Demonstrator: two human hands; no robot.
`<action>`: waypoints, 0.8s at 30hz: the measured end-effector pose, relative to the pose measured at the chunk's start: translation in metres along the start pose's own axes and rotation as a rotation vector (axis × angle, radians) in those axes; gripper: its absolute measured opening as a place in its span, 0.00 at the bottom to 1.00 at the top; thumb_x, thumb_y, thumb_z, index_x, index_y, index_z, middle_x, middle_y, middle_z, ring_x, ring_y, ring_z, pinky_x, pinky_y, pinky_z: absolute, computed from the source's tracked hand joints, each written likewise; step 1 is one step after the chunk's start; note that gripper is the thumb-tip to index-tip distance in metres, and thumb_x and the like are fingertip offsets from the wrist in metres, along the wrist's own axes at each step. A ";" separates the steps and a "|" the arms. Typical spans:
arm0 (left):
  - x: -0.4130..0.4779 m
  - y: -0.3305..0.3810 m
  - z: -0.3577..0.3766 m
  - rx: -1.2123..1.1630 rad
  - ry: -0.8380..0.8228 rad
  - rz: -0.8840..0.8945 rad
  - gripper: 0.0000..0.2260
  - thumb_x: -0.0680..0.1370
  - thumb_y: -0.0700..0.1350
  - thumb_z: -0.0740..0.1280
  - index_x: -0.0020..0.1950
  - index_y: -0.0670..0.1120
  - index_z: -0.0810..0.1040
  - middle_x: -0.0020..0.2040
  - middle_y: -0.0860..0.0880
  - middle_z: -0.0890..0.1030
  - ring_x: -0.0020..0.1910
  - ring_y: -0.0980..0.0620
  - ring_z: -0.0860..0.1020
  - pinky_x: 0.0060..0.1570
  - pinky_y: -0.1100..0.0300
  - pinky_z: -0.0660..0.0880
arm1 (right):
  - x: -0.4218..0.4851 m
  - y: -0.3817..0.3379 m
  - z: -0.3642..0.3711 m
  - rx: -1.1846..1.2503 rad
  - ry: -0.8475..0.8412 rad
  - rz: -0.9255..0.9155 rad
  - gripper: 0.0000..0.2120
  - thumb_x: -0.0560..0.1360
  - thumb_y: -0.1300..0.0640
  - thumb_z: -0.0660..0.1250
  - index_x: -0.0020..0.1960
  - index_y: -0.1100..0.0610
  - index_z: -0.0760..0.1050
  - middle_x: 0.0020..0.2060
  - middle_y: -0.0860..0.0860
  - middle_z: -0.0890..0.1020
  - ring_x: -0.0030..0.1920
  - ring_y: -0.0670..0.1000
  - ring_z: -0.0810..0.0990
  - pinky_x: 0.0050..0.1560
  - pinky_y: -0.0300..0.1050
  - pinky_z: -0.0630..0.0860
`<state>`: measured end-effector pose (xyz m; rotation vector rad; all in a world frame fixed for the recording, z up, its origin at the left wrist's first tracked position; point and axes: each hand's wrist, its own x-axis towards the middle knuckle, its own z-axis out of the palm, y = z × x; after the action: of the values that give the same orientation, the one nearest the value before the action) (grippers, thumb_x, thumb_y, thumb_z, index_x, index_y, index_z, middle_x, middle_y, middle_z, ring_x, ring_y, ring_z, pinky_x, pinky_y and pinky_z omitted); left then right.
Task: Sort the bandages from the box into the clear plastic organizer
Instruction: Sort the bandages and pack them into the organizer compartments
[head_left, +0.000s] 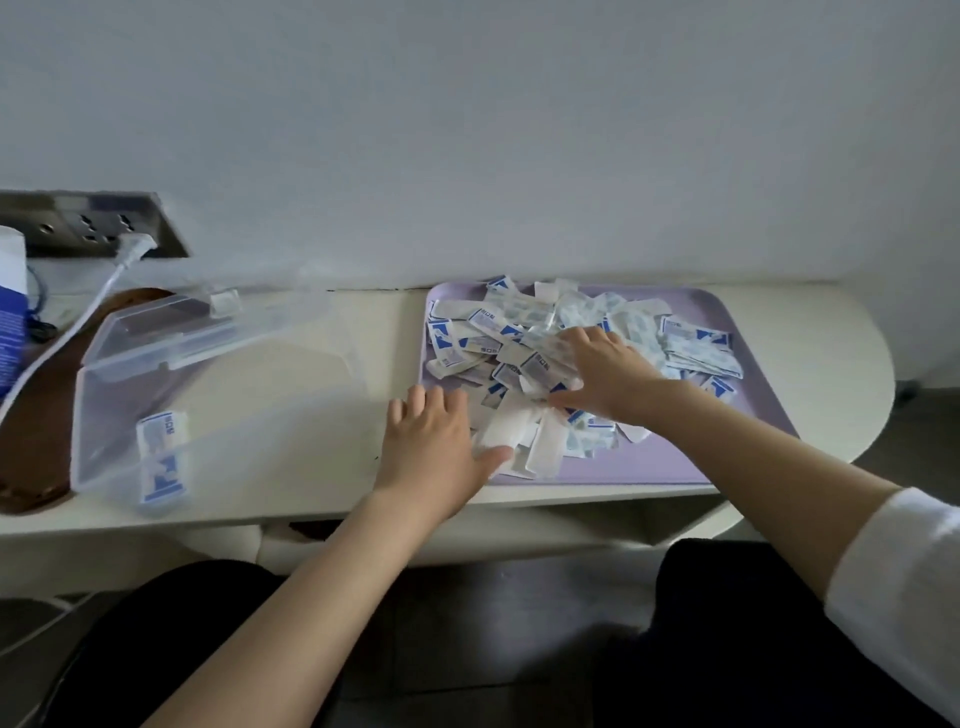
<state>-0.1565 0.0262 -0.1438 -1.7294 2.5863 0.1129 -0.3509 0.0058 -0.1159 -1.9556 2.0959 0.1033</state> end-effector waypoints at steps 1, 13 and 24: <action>0.004 0.004 -0.002 0.006 -0.016 -0.015 0.31 0.73 0.66 0.60 0.66 0.46 0.64 0.64 0.46 0.70 0.64 0.45 0.65 0.61 0.54 0.60 | 0.001 0.000 0.001 -0.003 0.000 -0.003 0.37 0.73 0.45 0.68 0.73 0.58 0.55 0.69 0.57 0.65 0.69 0.58 0.63 0.67 0.52 0.65; 0.029 0.016 -0.019 -0.158 -0.207 -0.124 0.19 0.75 0.53 0.69 0.57 0.41 0.72 0.57 0.44 0.77 0.56 0.44 0.75 0.44 0.58 0.67 | 0.001 -0.002 0.005 -0.013 0.087 -0.124 0.14 0.76 0.60 0.62 0.61 0.60 0.71 0.59 0.54 0.75 0.60 0.56 0.70 0.53 0.46 0.70; 0.034 -0.006 -0.035 -0.298 -0.103 -0.214 0.11 0.79 0.52 0.61 0.45 0.44 0.73 0.41 0.46 0.74 0.42 0.44 0.73 0.40 0.58 0.68 | -0.005 0.011 -0.006 0.069 0.071 -0.020 0.10 0.78 0.58 0.58 0.38 0.60 0.66 0.36 0.54 0.71 0.35 0.55 0.70 0.27 0.42 0.62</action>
<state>-0.1636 -0.0097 -0.1110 -2.0202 2.3904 0.5911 -0.3626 0.0101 -0.1102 -1.9671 2.0936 -0.0424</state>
